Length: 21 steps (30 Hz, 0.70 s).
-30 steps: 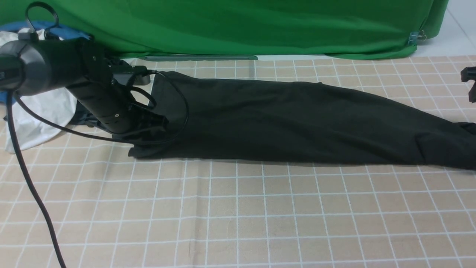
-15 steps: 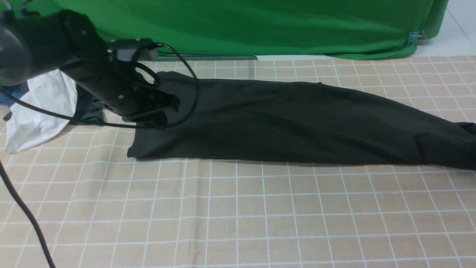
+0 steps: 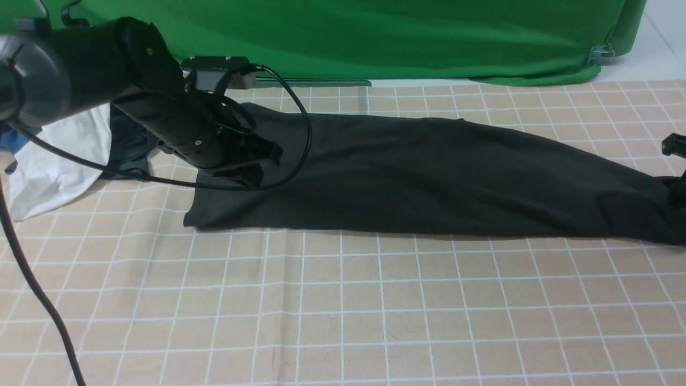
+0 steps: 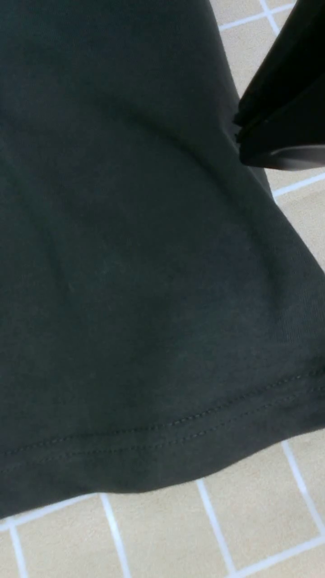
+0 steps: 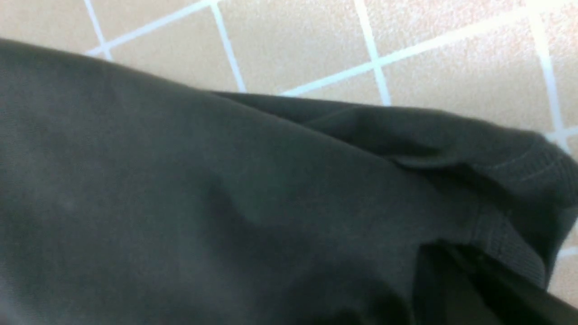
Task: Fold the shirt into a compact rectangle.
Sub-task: 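Pull the folded dark garment lengthwise by its ends to straighten it flat on the table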
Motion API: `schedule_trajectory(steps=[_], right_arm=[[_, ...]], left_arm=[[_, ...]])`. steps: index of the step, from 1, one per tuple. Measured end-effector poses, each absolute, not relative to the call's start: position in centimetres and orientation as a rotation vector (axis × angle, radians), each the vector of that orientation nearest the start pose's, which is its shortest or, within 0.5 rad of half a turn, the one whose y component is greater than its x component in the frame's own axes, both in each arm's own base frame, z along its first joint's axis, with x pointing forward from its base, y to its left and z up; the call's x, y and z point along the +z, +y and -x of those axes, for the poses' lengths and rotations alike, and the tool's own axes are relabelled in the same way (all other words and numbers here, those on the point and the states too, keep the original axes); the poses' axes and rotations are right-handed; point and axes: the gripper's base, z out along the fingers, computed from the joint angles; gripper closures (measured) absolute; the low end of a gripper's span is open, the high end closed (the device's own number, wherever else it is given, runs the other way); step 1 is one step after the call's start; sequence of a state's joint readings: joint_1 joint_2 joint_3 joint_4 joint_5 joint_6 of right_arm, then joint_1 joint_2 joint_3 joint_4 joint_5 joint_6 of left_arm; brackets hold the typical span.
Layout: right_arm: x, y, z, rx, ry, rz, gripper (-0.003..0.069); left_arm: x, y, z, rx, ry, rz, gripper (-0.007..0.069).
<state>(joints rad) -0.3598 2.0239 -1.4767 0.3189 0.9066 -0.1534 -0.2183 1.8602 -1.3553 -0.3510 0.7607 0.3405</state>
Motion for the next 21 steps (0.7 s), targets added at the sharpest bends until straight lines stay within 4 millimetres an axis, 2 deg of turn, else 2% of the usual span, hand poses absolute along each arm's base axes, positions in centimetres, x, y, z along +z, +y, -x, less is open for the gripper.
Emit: schedule_trajectory(steps=[7, 10, 14, 16, 21], right_arm=[[20.1, -12.7, -40.3, 0.289, 2.783, -0.465, 0.0616], [20.2, -12.8, -40.4, 0.285, 2.780, -0.453, 0.0559], [19.2, -12.8, -40.6, 0.291, 2.812, -0.424, 0.0400], [18.4, -12.9, -40.6, 0.296, 2.831, -0.425, 0.0348], [16.7, -12.5, -41.0, 0.300, 2.879, -0.364, 0.0329]], left_arm=[[22.0, -10.6, -37.8, -0.366, 2.672, -0.476, 0.0606], [22.0, -10.6, -37.8, -0.366, 2.672, -0.476, 0.0606], [22.0, -10.6, -37.8, -0.366, 2.672, -0.476, 0.0606], [22.0, -10.6, -37.8, -0.366, 2.672, -0.476, 0.0606], [22.0, -10.6, -37.8, -0.366, 2.672, -0.476, 0.0606]])
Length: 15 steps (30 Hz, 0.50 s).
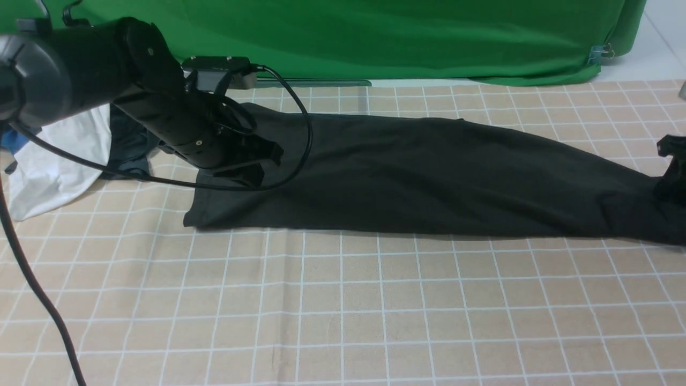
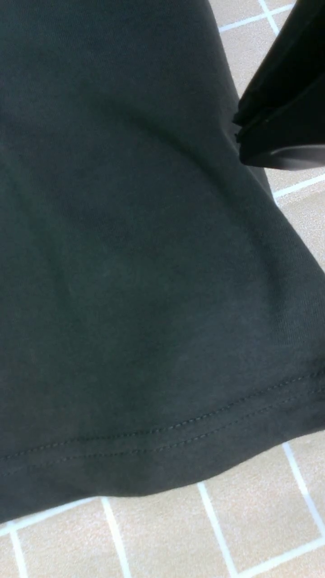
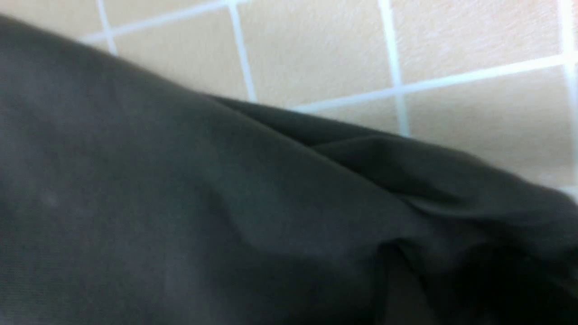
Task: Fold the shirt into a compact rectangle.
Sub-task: 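Pull the folded dark garment lengthwise by its ends to straighten it flat on the table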
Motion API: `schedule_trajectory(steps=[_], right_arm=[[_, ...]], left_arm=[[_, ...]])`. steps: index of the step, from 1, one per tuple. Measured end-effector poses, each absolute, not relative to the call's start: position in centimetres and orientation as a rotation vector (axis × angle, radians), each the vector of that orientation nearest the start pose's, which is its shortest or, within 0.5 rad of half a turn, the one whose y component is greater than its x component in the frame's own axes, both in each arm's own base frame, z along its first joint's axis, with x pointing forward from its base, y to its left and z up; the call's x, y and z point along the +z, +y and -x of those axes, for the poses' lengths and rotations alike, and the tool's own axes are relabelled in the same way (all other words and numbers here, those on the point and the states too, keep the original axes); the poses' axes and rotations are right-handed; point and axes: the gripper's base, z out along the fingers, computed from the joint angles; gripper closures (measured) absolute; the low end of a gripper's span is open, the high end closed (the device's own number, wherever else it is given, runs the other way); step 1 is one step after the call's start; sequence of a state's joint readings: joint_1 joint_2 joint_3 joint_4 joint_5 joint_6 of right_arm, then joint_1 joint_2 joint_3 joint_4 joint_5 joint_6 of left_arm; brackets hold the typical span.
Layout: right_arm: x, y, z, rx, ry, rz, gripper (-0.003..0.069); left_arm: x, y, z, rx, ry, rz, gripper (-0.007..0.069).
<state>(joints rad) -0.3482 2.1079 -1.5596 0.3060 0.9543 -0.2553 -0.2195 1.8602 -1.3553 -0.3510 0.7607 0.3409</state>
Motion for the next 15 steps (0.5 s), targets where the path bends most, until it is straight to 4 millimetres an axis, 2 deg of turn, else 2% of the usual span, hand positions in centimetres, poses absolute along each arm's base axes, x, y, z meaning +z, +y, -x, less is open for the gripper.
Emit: schedule_trajectory(steps=[3, 4, 5, 6, 8, 15], right_arm=[[16.5, -12.0, -41.2, 0.274, 2.888, -0.314, 0.0342], [16.4, -11.8, -41.3, 0.251, 2.892, -0.278, 0.0400], [16.4, -11.8, -41.3, 0.248, 2.893, -0.273, 0.0410], [16.3, -11.5, -41.5, 0.221, 2.900, -0.228, 0.0504], [16.2, -11.2, -41.6, 0.176, 2.910, -0.180, 0.0582], [17.0, -11.5, -41.6, 0.060, 2.920, -0.138, 0.0595]], left_arm=[[22.0, -10.6, -37.8, -0.366, 2.671, -0.476, 0.0606], [22.0, -10.6, -37.8, -0.365, 2.671, -0.477, 0.0606], [22.0, -10.6, -37.8, -0.365, 2.671, -0.477, 0.0606], [22.0, -10.6, -37.8, -0.364, 2.671, -0.478, 0.0606], [22.0, -10.6, -37.8, -0.364, 2.671, -0.478, 0.0606], [22.0, -10.6, -37.8, -0.364, 2.671, -0.480, 0.0606]])
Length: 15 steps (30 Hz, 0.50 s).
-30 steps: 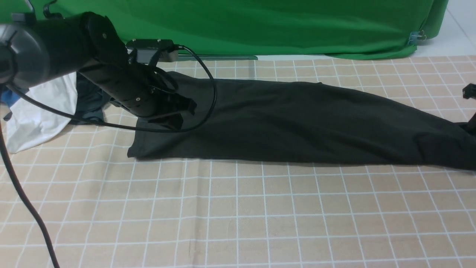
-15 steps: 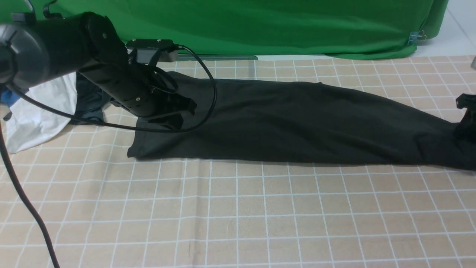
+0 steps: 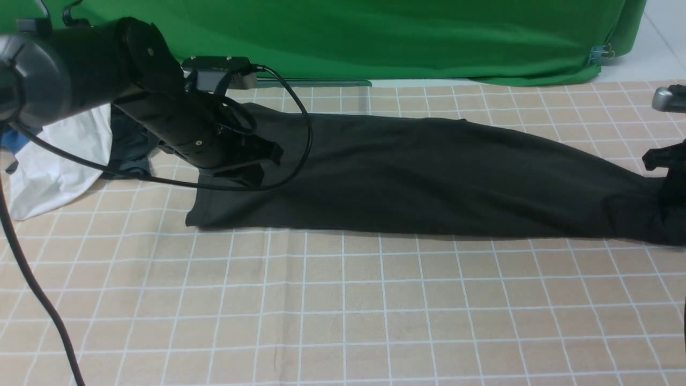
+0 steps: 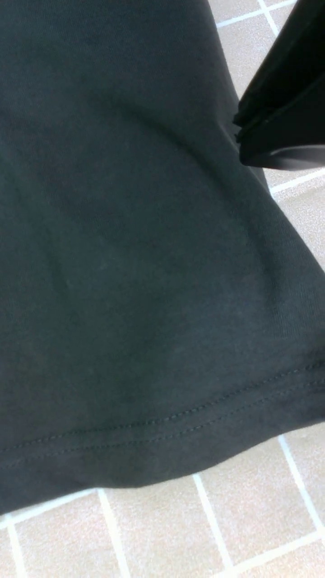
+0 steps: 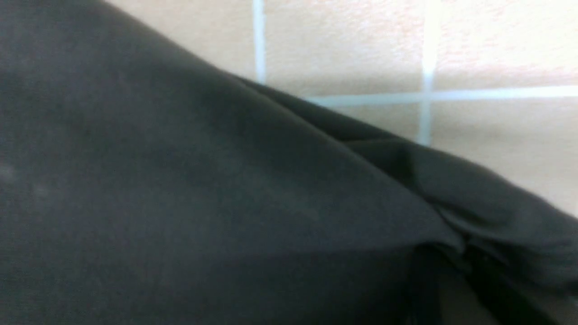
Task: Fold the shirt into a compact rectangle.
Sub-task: 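Pull the folded dark garment lengthwise by its ends to straighten it flat on the table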
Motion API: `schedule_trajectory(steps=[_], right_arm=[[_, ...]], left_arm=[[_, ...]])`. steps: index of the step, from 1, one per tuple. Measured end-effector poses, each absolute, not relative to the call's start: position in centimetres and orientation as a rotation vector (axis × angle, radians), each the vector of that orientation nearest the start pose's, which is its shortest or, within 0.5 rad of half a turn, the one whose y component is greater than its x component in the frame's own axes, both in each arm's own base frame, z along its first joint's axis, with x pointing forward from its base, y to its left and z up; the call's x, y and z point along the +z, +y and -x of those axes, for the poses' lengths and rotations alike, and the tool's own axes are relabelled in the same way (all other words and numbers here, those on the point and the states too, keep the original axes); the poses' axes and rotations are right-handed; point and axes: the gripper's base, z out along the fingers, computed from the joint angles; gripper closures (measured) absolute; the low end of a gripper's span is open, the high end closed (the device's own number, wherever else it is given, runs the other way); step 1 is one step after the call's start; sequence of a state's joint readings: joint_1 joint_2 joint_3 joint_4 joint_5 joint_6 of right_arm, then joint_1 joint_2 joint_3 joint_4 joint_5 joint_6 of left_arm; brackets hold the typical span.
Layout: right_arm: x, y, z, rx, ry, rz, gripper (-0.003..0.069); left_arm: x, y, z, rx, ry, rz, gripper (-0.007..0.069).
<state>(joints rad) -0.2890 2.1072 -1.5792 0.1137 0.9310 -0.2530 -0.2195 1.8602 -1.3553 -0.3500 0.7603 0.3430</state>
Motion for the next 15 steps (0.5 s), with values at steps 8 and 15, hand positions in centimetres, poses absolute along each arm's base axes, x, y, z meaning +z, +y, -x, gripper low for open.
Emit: schedule_trajectory(steps=[8, 15], right_arm=[[21.3, -11.7, -41.1, -0.035, 2.820, -0.128, 0.0595], [20.1, -12.2, -41.6, -0.090, 2.819, -0.108, 0.0595]], left_arm=[[22.1, -10.6, -37.8, -0.363, 2.667, -0.478, 0.0606], [22.1, -10.6, -37.9, -0.362, 2.664, -0.477, 0.0606]])
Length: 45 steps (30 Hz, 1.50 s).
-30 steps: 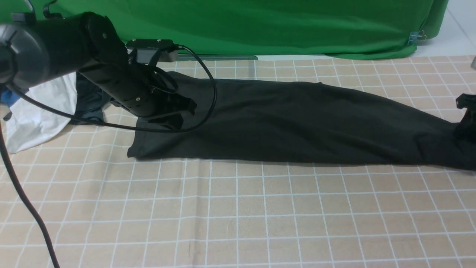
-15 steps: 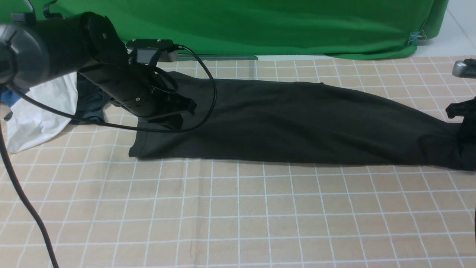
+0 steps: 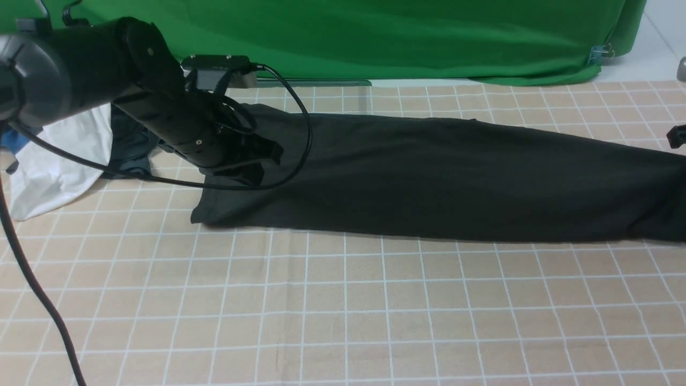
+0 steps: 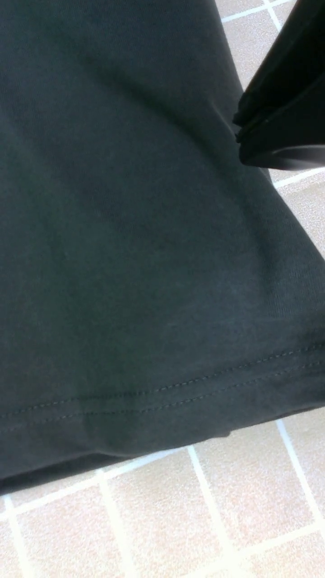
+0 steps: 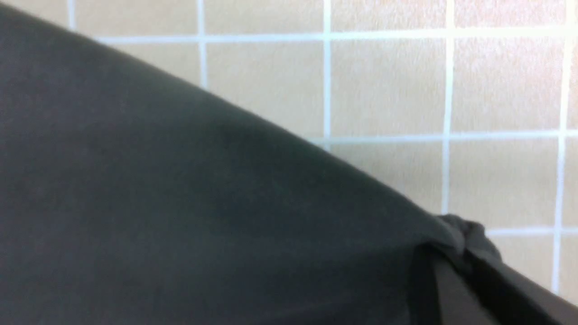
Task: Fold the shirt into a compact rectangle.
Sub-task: 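Pull the folded dark garment lengthwise by its ends to straighten it flat on the table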
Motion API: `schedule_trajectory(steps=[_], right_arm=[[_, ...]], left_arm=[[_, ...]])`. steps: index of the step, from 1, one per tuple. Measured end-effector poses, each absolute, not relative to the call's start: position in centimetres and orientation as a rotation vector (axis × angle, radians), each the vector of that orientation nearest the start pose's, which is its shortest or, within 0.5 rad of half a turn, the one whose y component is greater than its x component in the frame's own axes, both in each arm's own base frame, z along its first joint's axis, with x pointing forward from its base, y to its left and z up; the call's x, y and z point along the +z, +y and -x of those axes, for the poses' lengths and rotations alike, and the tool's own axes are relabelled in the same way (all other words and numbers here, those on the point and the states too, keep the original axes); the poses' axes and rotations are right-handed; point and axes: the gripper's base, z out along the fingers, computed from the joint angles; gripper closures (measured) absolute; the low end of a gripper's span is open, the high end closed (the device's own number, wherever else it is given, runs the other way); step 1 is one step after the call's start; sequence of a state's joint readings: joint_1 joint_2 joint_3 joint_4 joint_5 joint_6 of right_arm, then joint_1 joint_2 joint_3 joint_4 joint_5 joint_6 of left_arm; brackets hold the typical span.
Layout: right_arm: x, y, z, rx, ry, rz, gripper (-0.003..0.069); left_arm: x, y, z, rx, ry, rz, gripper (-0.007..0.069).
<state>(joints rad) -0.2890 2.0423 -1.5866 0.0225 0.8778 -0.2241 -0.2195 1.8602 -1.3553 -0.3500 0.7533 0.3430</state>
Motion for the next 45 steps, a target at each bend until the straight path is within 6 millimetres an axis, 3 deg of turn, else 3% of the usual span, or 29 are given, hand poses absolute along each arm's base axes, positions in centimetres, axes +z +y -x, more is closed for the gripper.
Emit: schedule_trajectory(steps=[5, 9, 13, 15, 19, 23, 26, 29, 30, 31, 33, 36, 38, 40, 41, 43, 45], right_arm=[[19.0, -12.5, -42.3, -0.102, 2.783, -0.125, 0.0554], [19.5, -12.5, -42.1, -0.107, 2.807, -0.175, 0.0339], [20.6, -12.3, -41.1, -0.079, 2.865, -0.251, 0.0300], [21.2, -12.3, -40.4, -0.072, 2.918, -0.275, 0.0356], [20.9, -12.1, -39.2, -0.053, 3.013, -0.289, 0.0575], [19.5, -12.1, -38.1, -0.032, 3.078, -0.312, 0.0617], [18.2, -11.9, -37.4, -0.022, 3.119, -0.331, 0.0540], [17.8, -12.0, -37.5, -0.027, 3.100, -0.344, 0.0331], [17.8, -12.0, -37.5, -0.028, 3.095, -0.343, 0.0302], [17.8, -12.0, -37.7, -0.033, 3.077, -0.343, 0.0209], [17.9, -12.1, -37.8, -0.038, 3.061, -0.339, 0.0118], [17.4, -12.2, -38.3, -0.041, 3.029, -0.334, 0.0071], [16.7, -12.2, -38.6, -0.030, 3.022, -0.340, 0.0085], [15.9, -12.2, -38.8, -0.030, 3.026, -0.330, 0.0173], [15.9, -12.2, -38.8, -0.030, 3.025, -0.330, 0.0173], [15.8, -12.2, -38.9, -0.022, 3.025, -0.274, 0.0454], [15.9, -12.2, -38.9, -0.024, 3.023, -0.258, 0.0532]], left_arm=[[22.1, -10.6, -37.9, -0.361, 2.663, -0.481, 0.0606], [22.1, -10.6, -37.9, -0.356, 2.663, -0.484, 0.0606], [22.1, -10.6, -37.9, -0.356, 2.663, -0.477, 0.0606], [21.6, -10.6, -38.1, -0.353, 2.669, -0.469, 0.0606], [19.6, -10.2, -38.6, -0.315, 2.728, -0.443, 0.0606], [17.9, -9.9, -39.0, -0.276, 2.768, -0.441, 0.0606], [16.5, -9.7, -39.1, -0.246, 2.808, -0.448, 0.0606], [16.3, -9.7, -39.2, -0.233, 2.816, -0.441, 0.0606], [16.3, -9.7, -39.2, -0.234, 2.817, -0.440, 0.0606], [16.3, -9.7, -39.2, -0.231, 2.815, -0.443, 0.0606], [16.3, -9.7, -39.2, -0.228, 2.814, -0.445, 0.0606], [16.3, -9.7, -39.2, -0.227, 2.814, -0.446, 0.0606], [16.2, -9.7, -39.2, -0.227, 2.815, -0.444, 0.0606], [16.2, -9.7, -39.2, -0.227, 2.816, -0.443, 0.0606], [16.2, -9.7, -39.2, -0.227, 2.816, -0.443, 0.0606], [16.2, -9.7, -39.2, -0.226, 2.815, -0.444, 0.0606], [16.2, -9.7, -39.2, -0.226, 2.816, -0.444, 0.0606]])
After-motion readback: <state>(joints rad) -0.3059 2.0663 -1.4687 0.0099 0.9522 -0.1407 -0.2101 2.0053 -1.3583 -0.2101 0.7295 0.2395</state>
